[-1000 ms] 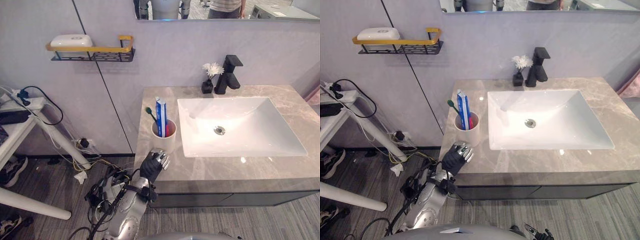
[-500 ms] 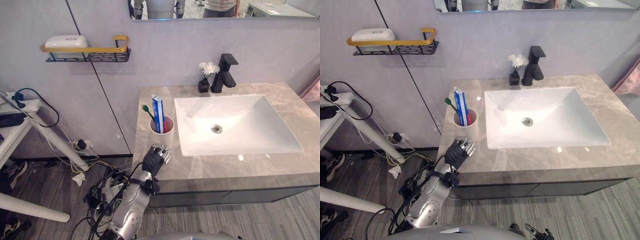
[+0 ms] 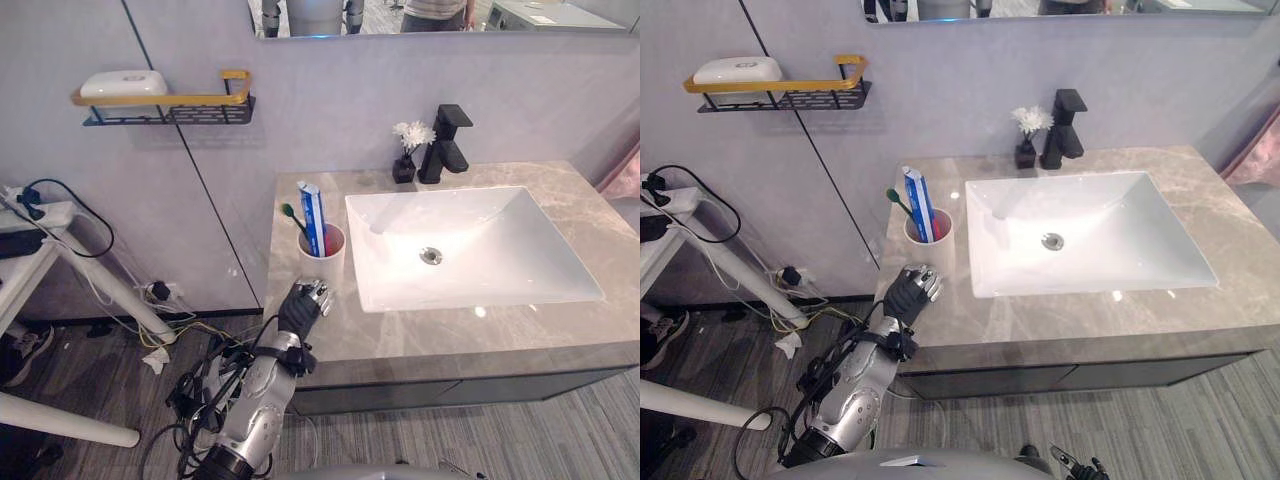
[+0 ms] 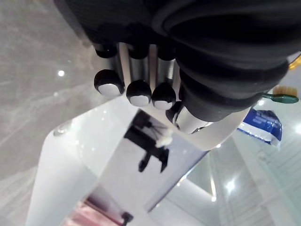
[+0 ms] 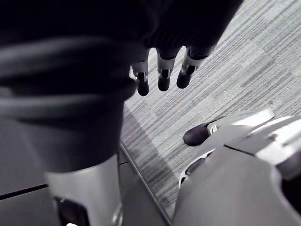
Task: Organize washtable
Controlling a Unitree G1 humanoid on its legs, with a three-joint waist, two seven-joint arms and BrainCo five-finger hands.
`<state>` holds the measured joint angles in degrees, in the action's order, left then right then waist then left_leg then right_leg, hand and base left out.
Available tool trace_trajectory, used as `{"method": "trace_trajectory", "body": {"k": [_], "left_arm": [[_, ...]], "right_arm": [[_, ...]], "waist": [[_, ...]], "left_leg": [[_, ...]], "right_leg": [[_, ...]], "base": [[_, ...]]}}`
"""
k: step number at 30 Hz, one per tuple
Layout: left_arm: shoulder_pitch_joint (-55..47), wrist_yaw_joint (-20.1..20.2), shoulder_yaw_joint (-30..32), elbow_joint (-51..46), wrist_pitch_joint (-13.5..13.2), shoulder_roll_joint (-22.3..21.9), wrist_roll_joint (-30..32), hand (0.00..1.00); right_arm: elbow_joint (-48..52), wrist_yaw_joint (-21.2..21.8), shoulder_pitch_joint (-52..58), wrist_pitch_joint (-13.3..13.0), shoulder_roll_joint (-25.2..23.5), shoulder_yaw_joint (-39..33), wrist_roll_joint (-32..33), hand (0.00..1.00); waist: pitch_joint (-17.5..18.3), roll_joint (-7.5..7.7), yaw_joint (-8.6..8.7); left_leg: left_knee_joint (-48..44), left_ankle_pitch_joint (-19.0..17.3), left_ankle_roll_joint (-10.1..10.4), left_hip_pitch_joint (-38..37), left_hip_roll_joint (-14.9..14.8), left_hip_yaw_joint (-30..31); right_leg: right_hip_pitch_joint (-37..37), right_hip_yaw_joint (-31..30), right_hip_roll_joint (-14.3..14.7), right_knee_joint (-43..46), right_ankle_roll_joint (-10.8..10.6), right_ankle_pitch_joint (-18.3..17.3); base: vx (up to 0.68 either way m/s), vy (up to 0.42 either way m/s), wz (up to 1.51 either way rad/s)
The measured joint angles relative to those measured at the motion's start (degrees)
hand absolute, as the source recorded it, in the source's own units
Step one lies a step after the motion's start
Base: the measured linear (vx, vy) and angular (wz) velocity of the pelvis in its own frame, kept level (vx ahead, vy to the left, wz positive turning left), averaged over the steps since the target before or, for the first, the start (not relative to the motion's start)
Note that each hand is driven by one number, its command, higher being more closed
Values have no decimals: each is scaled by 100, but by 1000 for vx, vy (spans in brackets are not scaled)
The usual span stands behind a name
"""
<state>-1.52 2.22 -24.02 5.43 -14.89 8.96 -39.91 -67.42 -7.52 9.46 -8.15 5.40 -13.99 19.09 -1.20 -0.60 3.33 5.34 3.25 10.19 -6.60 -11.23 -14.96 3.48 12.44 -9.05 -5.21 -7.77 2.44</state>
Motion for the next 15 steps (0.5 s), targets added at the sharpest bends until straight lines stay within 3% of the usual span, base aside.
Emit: {"method": "trace_trajectory", "body": {"k": [15], "left_arm": [[714,-353,401,721,-126,-220,266,100]], "right_arm": [[52,-31,-7,-3,-79,-47,0,0]], "waist": [[-4,4,89]], "left_leg": [[-1,-36,-3,-29,-1,-141]], "right_leg": [[-42,-137,8,-12,-6,25]], "base": [[4,1,-4]]}}
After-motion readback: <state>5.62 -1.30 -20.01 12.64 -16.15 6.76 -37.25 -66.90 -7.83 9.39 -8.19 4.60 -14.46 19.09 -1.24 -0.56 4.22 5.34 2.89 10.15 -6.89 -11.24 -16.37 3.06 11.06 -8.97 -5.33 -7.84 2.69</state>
